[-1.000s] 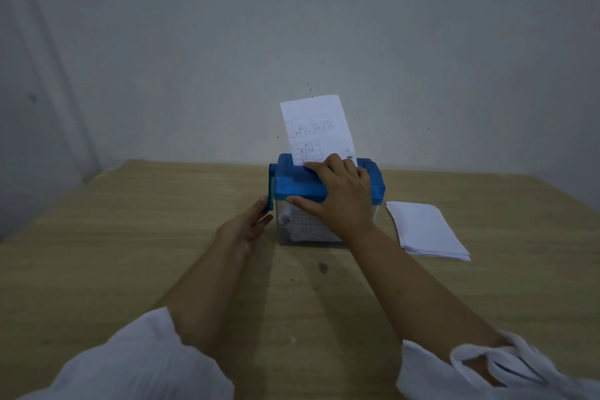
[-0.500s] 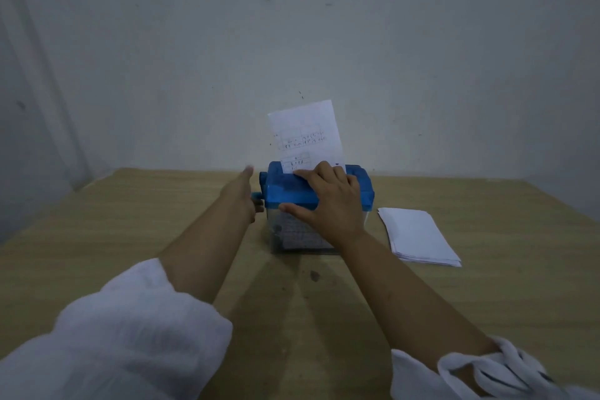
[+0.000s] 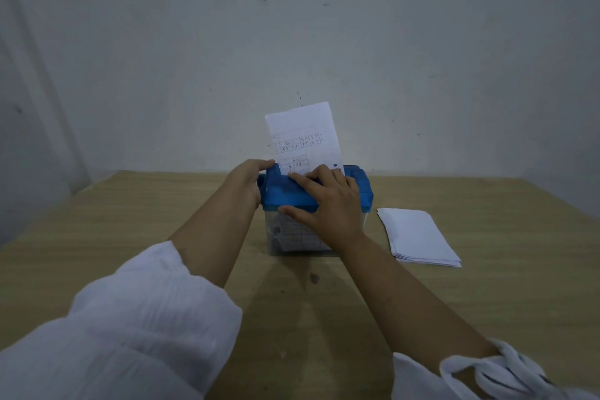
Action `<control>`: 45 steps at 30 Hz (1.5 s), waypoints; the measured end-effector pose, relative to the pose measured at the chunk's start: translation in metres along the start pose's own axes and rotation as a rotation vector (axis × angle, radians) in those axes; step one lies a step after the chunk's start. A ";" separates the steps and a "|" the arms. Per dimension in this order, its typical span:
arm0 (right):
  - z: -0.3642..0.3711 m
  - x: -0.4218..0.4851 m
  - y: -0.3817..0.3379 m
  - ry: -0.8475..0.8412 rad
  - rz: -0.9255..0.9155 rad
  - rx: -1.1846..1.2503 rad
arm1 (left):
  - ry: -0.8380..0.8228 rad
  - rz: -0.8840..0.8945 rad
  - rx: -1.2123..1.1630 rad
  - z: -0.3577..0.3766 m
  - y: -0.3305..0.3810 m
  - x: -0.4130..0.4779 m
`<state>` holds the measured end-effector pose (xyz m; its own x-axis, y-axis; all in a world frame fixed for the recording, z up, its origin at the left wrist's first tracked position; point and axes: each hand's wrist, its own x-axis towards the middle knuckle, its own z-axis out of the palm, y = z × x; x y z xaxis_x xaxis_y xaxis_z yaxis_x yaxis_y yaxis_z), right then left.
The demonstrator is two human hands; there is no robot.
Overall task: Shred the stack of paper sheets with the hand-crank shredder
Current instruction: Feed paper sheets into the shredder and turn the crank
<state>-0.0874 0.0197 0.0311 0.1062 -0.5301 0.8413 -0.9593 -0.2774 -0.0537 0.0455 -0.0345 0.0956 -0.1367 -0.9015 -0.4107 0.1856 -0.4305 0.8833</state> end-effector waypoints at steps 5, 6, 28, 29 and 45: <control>0.001 0.000 0.001 0.004 0.006 -0.009 | 0.017 0.064 -0.005 -0.001 0.000 0.018; 0.001 0.000 0.001 0.004 0.007 -0.008 | 0.014 0.069 -0.010 -0.001 0.000 0.020; 0.003 0.001 0.001 -0.015 0.015 -0.034 | 0.023 0.408 -0.307 -0.001 -0.015 0.039; 0.003 0.001 0.001 -0.018 0.020 -0.027 | 0.026 0.411 -0.318 -0.001 -0.016 0.040; -0.012 0.009 -0.005 -0.248 0.147 0.088 | 0.005 0.643 -0.220 -0.005 -0.019 0.028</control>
<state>-0.0845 0.0263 0.0453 0.0387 -0.7464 0.6644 -0.9440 -0.2453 -0.2206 0.0430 -0.0516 0.0661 0.0716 -0.9812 0.1795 0.4219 0.1928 0.8859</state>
